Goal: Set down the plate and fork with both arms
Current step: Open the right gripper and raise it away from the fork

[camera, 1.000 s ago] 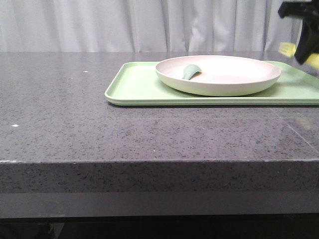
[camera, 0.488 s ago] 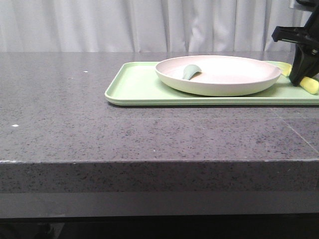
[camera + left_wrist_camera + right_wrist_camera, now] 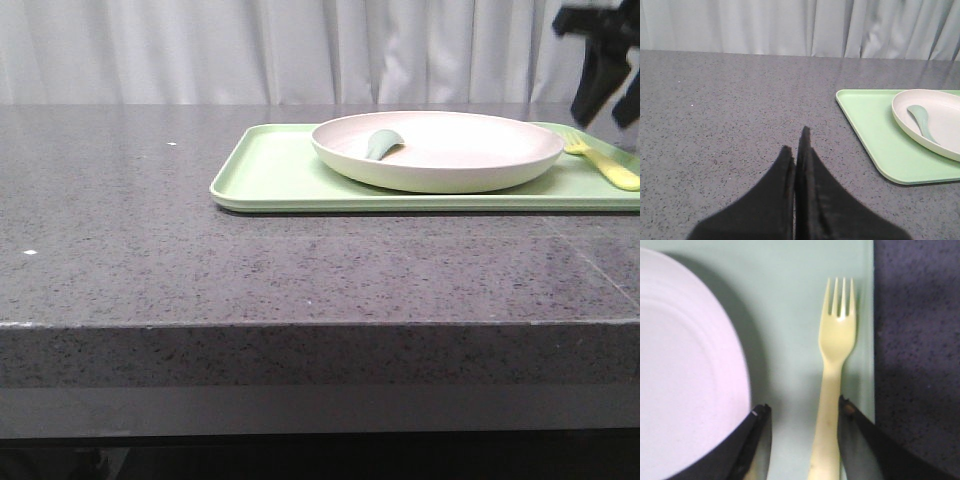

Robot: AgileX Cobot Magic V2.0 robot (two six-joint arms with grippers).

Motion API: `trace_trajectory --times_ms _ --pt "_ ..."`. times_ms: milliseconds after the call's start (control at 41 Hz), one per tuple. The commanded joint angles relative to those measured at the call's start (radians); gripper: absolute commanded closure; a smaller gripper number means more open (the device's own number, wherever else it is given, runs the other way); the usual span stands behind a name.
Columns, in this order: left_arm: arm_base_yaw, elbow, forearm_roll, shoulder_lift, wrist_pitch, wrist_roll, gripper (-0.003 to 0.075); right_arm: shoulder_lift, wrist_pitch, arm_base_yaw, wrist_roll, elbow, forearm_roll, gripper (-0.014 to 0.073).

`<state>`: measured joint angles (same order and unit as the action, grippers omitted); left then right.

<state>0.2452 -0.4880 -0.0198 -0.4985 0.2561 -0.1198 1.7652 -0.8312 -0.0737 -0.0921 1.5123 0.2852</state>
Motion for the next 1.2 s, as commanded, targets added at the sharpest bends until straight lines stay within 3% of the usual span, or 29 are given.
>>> trace_trajectory --times_ms 0,73,146,317,463,707,1171 --pt "-0.002 -0.029 -0.002 -0.003 -0.088 -0.012 0.0738 -0.119 0.018 -0.003 -0.009 0.041 0.017 0.0244" --pt "-0.002 -0.029 -0.002 -0.003 -0.088 -0.012 0.0738 -0.152 0.001 -0.003 -0.009 0.041 0.017 0.0267" --pt "-0.002 -0.029 -0.002 -0.003 -0.088 -0.012 0.0738 -0.177 -0.021 -0.003 -0.009 0.041 0.017 0.0346" --pt "-0.002 -0.029 -0.002 -0.003 -0.088 -0.012 0.0738 -0.232 -0.066 -0.003 -0.02 0.031 0.016 0.0656" --pt "-0.002 -0.029 -0.002 -0.003 -0.088 -0.012 0.0738 -0.331 -0.031 0.002 -0.056 -0.05 0.016 0.0655" --pt "-0.002 -0.029 -0.002 -0.003 -0.088 -0.012 0.0738 -0.618 0.203 0.035 -0.174 -0.389 0.016 0.0655" --pt "-0.002 -0.029 -0.002 -0.003 -0.088 -0.012 0.0738 -1.202 0.459 0.038 -0.178 -0.951 0.016 0.0655"
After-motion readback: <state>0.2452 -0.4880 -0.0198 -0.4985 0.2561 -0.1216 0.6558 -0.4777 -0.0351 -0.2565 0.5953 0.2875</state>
